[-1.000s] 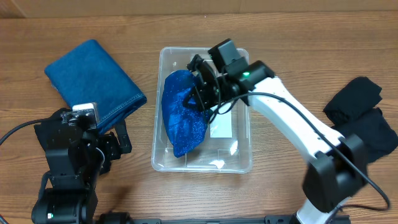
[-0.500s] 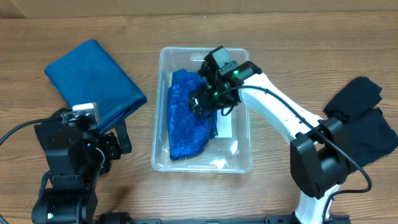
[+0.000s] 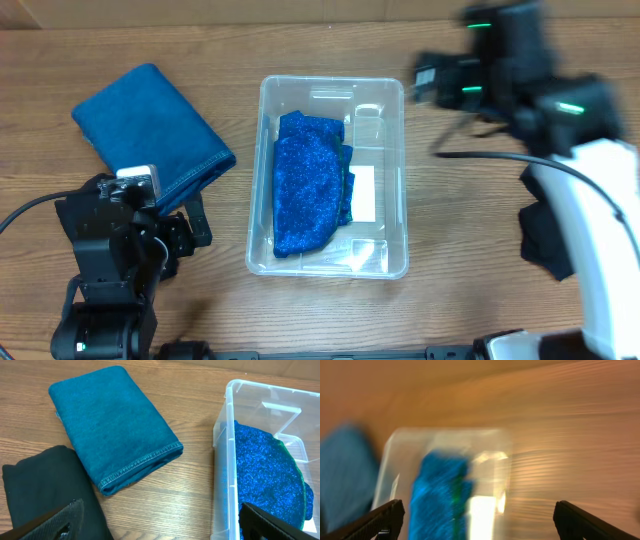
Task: Pack container
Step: 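Lift the blue cloth and lower it into the bin's left side, then move the right gripper to the black cloth and grasp it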
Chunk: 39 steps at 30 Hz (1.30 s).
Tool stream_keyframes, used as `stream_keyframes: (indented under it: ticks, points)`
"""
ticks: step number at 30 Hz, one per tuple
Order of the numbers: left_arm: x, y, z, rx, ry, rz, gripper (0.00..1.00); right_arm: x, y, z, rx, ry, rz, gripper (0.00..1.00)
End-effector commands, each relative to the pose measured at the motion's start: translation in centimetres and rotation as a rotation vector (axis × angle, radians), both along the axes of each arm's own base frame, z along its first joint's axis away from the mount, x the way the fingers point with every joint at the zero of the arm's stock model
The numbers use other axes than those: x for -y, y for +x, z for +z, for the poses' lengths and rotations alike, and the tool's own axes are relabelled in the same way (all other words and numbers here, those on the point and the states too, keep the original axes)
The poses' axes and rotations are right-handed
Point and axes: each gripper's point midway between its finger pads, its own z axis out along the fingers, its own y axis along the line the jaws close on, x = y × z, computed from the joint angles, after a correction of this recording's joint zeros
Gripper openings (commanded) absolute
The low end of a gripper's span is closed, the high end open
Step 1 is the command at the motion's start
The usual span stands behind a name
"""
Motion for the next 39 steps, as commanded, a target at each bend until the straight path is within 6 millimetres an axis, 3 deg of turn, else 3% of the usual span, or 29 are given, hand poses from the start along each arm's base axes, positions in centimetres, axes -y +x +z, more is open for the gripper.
stream_keyframes:
  ticks: [1, 4, 6, 11, 15, 17, 19, 30, 37, 39]
  points:
    - [-0.1, 0.1, 1.4, 0.037, 0.002, 0.008, 1.0, 11.8, -3.0, -0.9, -0.103, 0.051, -0.395, 1.0]
    - [-0.1, 0.1, 1.4, 0.037, 0.002, 0.008, 1.0, 21.7, -8.7, -4.7, -0.27, 0.156, -0.713, 1.0]
    - [-0.1, 0.1, 1.4, 0.038, 0.002, 0.008, 1.0, 24.6, -10.6, -6.9, -0.306, 0.242, -0.8, 1.0]
    - [-0.1, 0.1, 1.4, 0.037, 0.002, 0.008, 1.0, 30.8, -15.9, -17.0, -0.389, 0.387, -1.054, 1.0]
    - [-0.1, 0.1, 1.4, 0.037, 0.002, 0.008, 1.0, 31.3, -17.3, -24.3, -0.361, 0.463, -1.091, 1.0]
    - [-0.1, 0.1, 1.4, 0.037, 0.002, 0.008, 1.0, 31.1, -17.6, -26.9, -0.334, 0.471, -1.092, 1.0]
    - [-0.1, 0.0, 1.3, 0.034, 0.001, 0.008, 1.0, 30.5, -16.6, -28.6, -0.26, 0.466, -0.987, 1.0]
    - [-0.1, -0.2, 1.0, 0.021, 0.002, 0.008, 1.0, 28.3, -17.0, -33.5, -0.184, 0.483, -0.967, 1.0]
    - [-0.1, -0.4, 0.8, 0.007, 0.001, 0.008, 1.0, 26.6, -15.8, -34.9, -0.127, 0.591, -0.903, 1.0]
    - [-0.1, -0.4, 0.8, 0.007, 0.001, 0.008, 1.0, 26.2, -15.9, -35.4, -0.145, 0.612, -0.901, 0.94]
